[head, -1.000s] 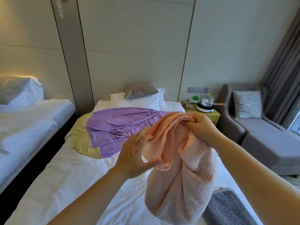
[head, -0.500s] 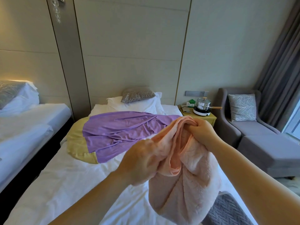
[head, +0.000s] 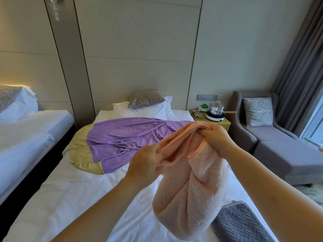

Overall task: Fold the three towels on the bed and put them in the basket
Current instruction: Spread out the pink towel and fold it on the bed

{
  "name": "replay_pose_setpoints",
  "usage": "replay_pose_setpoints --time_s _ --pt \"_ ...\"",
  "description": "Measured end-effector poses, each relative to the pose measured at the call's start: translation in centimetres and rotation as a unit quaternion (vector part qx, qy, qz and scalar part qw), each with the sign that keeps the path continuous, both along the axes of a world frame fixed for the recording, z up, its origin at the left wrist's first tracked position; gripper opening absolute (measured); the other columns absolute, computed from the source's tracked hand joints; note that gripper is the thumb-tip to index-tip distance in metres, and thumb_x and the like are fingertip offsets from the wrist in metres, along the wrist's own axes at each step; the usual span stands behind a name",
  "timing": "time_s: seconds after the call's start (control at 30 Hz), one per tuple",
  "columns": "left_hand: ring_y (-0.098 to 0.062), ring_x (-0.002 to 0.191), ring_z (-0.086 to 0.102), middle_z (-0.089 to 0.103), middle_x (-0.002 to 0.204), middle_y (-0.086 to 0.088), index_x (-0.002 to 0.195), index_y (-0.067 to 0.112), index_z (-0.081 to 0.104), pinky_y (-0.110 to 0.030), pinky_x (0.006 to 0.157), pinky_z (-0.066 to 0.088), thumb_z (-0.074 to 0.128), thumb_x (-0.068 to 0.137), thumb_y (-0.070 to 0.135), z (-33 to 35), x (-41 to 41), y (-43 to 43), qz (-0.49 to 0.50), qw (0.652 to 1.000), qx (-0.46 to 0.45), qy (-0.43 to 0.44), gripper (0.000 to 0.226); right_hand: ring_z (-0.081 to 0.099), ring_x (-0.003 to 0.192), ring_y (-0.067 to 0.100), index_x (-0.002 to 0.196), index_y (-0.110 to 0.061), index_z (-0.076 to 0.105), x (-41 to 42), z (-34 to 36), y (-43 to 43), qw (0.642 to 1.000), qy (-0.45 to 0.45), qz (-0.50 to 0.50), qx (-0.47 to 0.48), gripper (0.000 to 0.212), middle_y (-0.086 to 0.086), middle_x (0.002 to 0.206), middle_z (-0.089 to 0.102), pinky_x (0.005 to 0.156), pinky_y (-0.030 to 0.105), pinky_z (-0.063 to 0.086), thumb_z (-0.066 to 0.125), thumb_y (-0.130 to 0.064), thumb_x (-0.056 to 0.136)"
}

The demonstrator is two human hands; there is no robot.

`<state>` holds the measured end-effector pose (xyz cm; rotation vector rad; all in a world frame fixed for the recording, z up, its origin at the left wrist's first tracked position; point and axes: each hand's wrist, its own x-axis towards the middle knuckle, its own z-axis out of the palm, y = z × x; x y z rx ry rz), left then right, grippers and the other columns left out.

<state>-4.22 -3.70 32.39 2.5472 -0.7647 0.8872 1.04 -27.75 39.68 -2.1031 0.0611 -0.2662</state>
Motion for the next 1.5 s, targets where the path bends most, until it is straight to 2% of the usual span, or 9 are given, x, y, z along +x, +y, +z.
replay_pose_setpoints --time_s 0.17,0.37,0.57,0.8,0.97,1.07,1.23,1.37,1.5 --pt "-0.019 0.087 0.062 0.066 0.093 -0.003 0.068 0.008 0.065 -0.029 0.079 0.048 0.073 0.076 0.022 4.4 2.2 5.2 -0.040 0.993 -0.102 0.042 0.018 0.060 0.082 0.022 0.087 -0.015 0.065 -0.4 -0.7 -1.3 0.994 0.006 0.030 -0.108 0.015 0.004 0.083 0.066 0.079 0.040 0.051 0.060 -0.029 0.086" --pt "-0.022 0.079 0.059 0.065 0.082 0.000 0.081 0.008 0.065 -0.033 0.070 0.048 0.068 0.085 0.016 8.2 3.2 8.1 0.014 0.998 -0.057 0.004 0.009 0.052 0.066 0.000 0.070 -0.036 0.050 -0.3 -1.2 -0.4 0.949 -0.017 0.072 -0.308 0.020 -0.015 0.068 0.058 0.051 0.024 0.034 0.061 -0.049 0.082" --pt "-0.010 0.068 0.054 0.058 0.071 0.001 0.071 0.013 0.056 -0.023 0.064 0.042 0.075 0.079 0.014 10.1 3.7 8.7 -0.024 0.993 -0.108 0.047 0.021 0.057 0.072 0.011 0.071 -0.040 0.042 0.6 -0.5 0.1 0.898 -0.045 0.074 -0.432 0.018 -0.015 0.074 0.060 0.055 0.026 0.041 0.052 -0.048 0.082" --pt "0.000 0.058 0.049 0.054 0.077 0.008 0.102 0.028 0.047 -0.013 0.060 0.039 0.078 0.075 0.009 12.5 4.0 7.3 -0.065 0.968 -0.221 0.101 0.045 0.060 0.076 0.015 0.080 -0.031 0.052 1.4 -0.6 1.1 0.924 -0.024 0.087 -0.371 0.011 -0.010 0.079 0.063 0.064 0.032 0.050 0.055 -0.042 0.083" --pt "-0.004 0.064 0.055 0.059 0.084 0.005 0.108 0.038 0.040 -0.012 0.066 0.042 0.079 0.073 0.014 12.6 3.6 3.6 -0.111 0.971 -0.166 0.129 0.058 0.053 0.104 -0.003 0.114 -0.045 0.055 0.0 1.4 4.3 0.964 -0.059 0.202 -0.160 0.054 -0.033 0.107 0.054 0.087 0.019 0.041 0.077 -0.049 0.065" --pt "-0.004 0.065 0.055 0.058 0.086 0.005 0.103 0.044 0.039 -0.015 0.066 0.044 0.080 0.074 0.017 12.9 3.4 1.8 -0.153 0.963 -0.166 0.147 0.056 0.055 0.112 0.001 0.125 -0.036 0.053 -0.7 2.3 6.8 0.957 -0.065 0.278 -0.049 0.056 -0.018 0.119 0.061 0.098 0.027 0.046 0.076 -0.028 0.075" --pt "-0.006 0.086 0.063 0.051 0.112 0.007 0.102 0.043 0.042 -0.016 0.078 0.051 0.079 0.076 0.026 13.0 2.3 2.3 -0.153 0.951 -0.224 0.148 0.048 0.065 0.084 0.002 0.095 -0.023 0.067 -1.0 2.3 7.9 0.950 -0.115 0.286 0.041 0.011 -0.002 0.091 0.072 0.072 0.015 0.051 0.066 -0.017 0.086" --pt "0.000 0.075 0.057 0.061 0.093 0.015 0.092 0.028 0.058 -0.017 0.072 0.048 0.068 0.085 0.032 8.9 1.2 7.0 -0.099 0.941 -0.219 0.239 0.014 0.063 0.076 -0.010 0.089 -0.033 0.066 -0.3 1.6 6.4 0.961 -0.098 0.247 0.080 0.019 -0.020 0.083 0.071 0.063 0.004 0.046 0.063 -0.015 0.088" --pt "-0.004 0.072 0.050 0.059 0.083 0.009 0.097 0.015 0.060 -0.023 0.070 0.042 0.063 0.078 0.059 1.5 -0.2 9.4 -0.006 0.923 -0.149 0.354 0.048 0.064 0.077 -0.008 0.087 -0.035 0.066 0.1 1.4 6.0 0.963 -0.099 0.237 0.087 0.019 -0.023 0.082 0.070 0.064 0.005 0.048 0.062 -0.017 0.089"
